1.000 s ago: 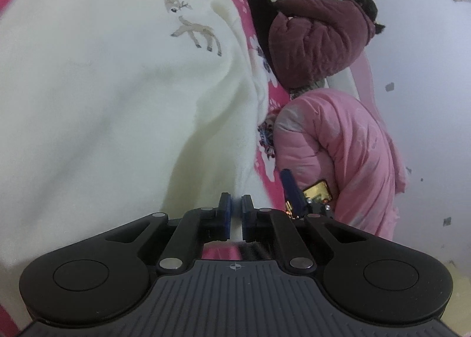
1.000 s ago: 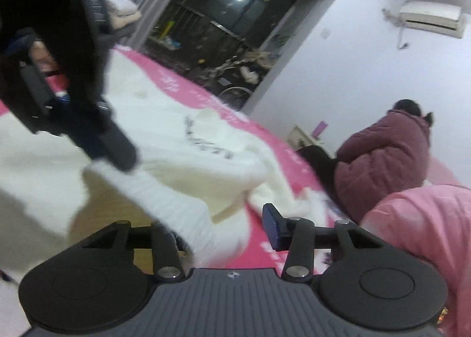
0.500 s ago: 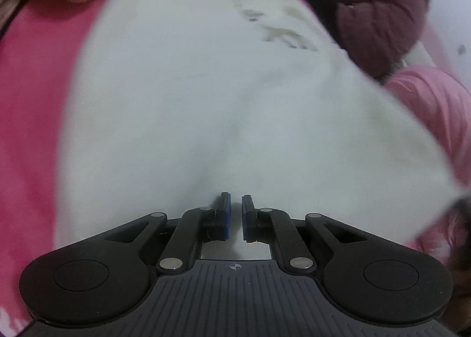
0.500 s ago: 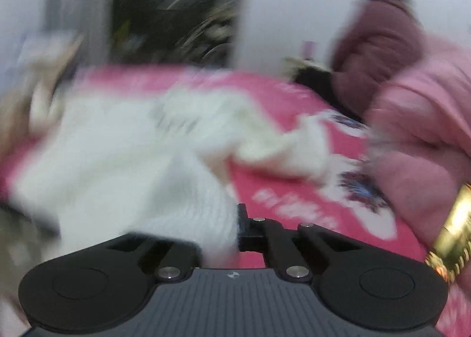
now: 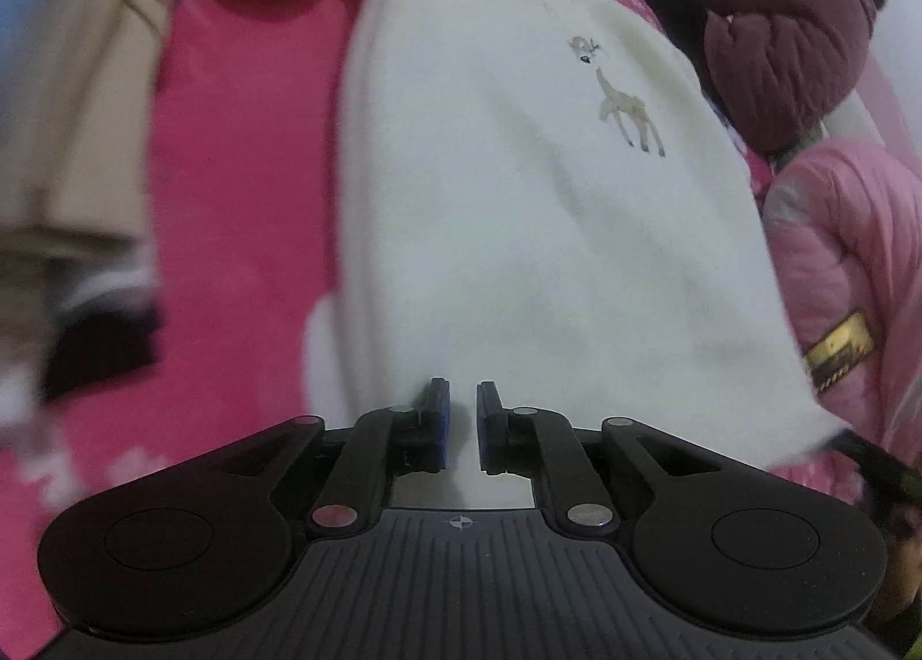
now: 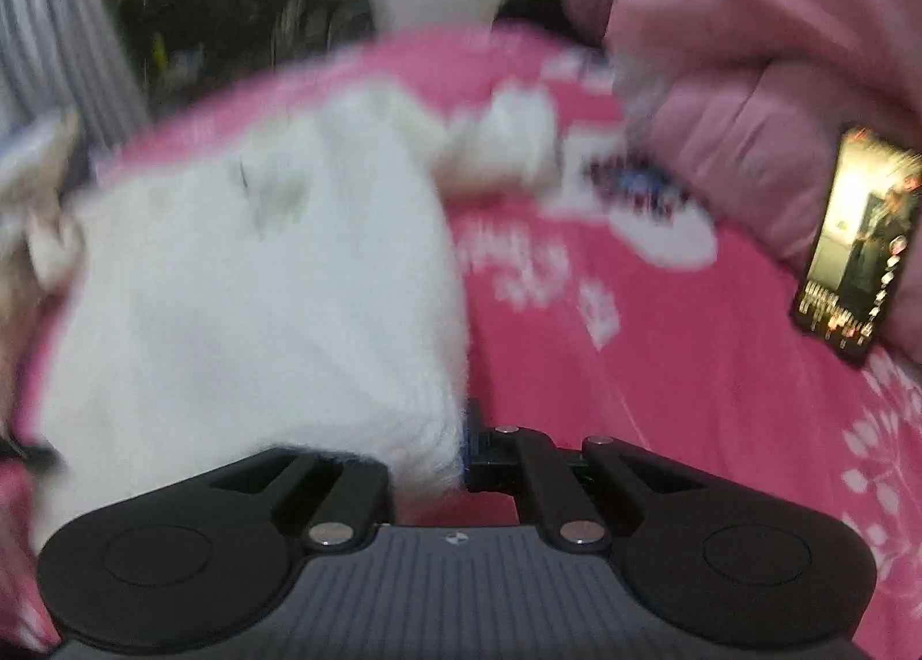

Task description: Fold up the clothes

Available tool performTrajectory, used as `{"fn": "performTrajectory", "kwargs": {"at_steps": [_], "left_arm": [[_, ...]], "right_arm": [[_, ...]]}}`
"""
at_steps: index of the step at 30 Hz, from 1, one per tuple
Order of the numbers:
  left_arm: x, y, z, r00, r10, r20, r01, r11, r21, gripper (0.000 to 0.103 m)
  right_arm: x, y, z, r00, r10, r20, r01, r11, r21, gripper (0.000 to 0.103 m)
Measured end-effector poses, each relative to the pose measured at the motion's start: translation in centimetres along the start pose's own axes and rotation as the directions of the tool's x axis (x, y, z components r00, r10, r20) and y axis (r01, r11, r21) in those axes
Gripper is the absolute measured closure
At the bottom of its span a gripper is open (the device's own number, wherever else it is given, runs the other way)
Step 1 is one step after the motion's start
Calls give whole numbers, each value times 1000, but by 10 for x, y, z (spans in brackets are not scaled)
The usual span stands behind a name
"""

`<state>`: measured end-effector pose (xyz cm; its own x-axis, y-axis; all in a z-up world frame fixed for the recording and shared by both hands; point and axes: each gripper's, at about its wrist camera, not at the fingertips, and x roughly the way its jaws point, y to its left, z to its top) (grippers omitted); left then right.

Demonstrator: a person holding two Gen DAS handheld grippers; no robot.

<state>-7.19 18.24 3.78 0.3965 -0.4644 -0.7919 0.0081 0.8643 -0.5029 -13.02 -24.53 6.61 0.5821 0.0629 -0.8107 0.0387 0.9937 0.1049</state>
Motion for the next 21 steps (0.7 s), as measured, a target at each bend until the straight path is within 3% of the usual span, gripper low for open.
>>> {"fn": "performTrajectory", "kwargs": {"at_steps": [2, 3, 4, 8, 10, 13, 17, 19, 21], "left_arm": [[-12, 0, -8, 1000, 23, -3, -23, 999, 35, 91], [-18, 0, -12, 999, 42, -3, -42, 997, 59, 88], [-21, -3, -15, 999, 51, -6, -51, 996, 74, 86], [-25, -14, -26, 998, 66, -13, -63, 990, 124, 81], [-24, -20, -31, 998, 61, -14, -59, 988, 146, 78], [-8, -22, -30, 998, 66, -14, -63, 987, 147, 76], [6, -18, -24, 992, 125, -12, -122, 985, 124, 76], [9, -16, -21, 992, 127, -8, -126, 986, 108, 76], [14, -14, -20, 990, 140, -9, -139, 986, 89, 77]], "right_arm": [[0, -1, 0, 999, 8, -43, -11, 997, -71, 87], [-6, -2, 1, 999, 1, -36, -5, 995, -103, 72], [-13, -2, 3, 1000, -3, -31, -1, 992, -129, 63], [-37, -11, 13, 997, 55, -55, -63, 989, -136, 60], [-46, -13, 17, 995, 81, -65, -89, 987, -134, 52], [-48, -12, 18, 996, 61, -68, -72, 983, -168, 51], [-47, -6, 15, 998, 29, -58, -42, 972, -233, 51], [-43, 6, 11, 1000, -17, -22, 9, 939, -343, 48], [-33, 22, 1, 997, -74, 24, 76, 860, -504, 42]]}}
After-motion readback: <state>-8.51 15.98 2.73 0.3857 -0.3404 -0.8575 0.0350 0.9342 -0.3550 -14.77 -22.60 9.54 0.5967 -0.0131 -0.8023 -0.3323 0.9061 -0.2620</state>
